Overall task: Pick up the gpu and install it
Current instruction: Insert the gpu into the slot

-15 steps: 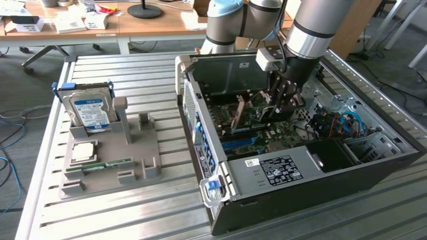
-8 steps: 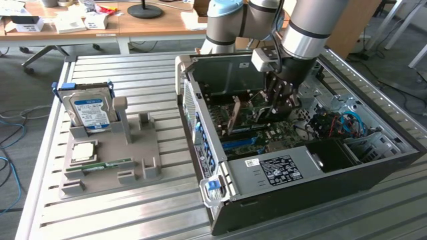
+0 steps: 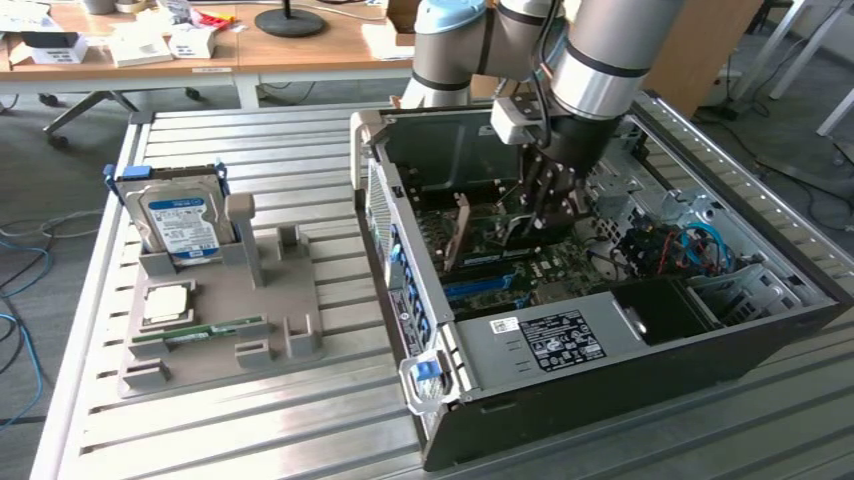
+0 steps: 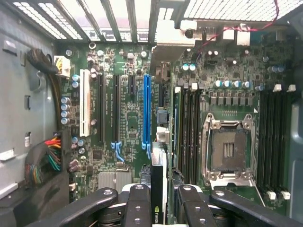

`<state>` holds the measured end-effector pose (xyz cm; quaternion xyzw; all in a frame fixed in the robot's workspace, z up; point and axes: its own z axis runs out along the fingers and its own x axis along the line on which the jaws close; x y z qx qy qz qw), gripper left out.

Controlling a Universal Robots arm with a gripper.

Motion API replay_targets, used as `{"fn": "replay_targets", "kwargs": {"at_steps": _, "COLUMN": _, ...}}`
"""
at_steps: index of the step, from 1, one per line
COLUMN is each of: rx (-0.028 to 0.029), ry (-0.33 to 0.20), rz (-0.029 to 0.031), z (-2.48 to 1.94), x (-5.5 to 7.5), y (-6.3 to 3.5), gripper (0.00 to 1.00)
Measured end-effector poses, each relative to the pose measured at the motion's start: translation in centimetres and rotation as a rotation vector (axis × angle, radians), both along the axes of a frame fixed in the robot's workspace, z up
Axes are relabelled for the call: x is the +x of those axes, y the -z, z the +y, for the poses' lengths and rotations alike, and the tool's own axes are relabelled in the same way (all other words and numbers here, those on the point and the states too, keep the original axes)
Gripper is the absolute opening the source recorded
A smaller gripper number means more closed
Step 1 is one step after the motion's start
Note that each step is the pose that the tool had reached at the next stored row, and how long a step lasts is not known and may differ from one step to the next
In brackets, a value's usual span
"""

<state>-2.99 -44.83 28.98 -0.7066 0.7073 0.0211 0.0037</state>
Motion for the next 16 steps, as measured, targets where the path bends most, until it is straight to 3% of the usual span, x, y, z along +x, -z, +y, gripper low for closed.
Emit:
{"fn": "replay_targets", "kwargs": {"at_steps": 6, "rx": 0.0, "ry": 0.0, "rz": -0.0007, "z": 0.0, "x": -0.41, "y": 0.0, "gripper": 0.27}}
{"fn": "replay_targets", "kwargs": {"at_steps": 11, "rx": 0.0, "ry": 0.0, "rz": -0.0074, "z": 0.0, "x": -0.6, "y": 0.05, "gripper": 0.27}}
{"fn": "replay_targets", "kwargs": {"at_steps": 16, "rx": -0.0001, "ry": 0.0, "rz": -0.0092, "z": -0.16, "x": -0.63, "y": 0.07, "gripper": 0.27}}
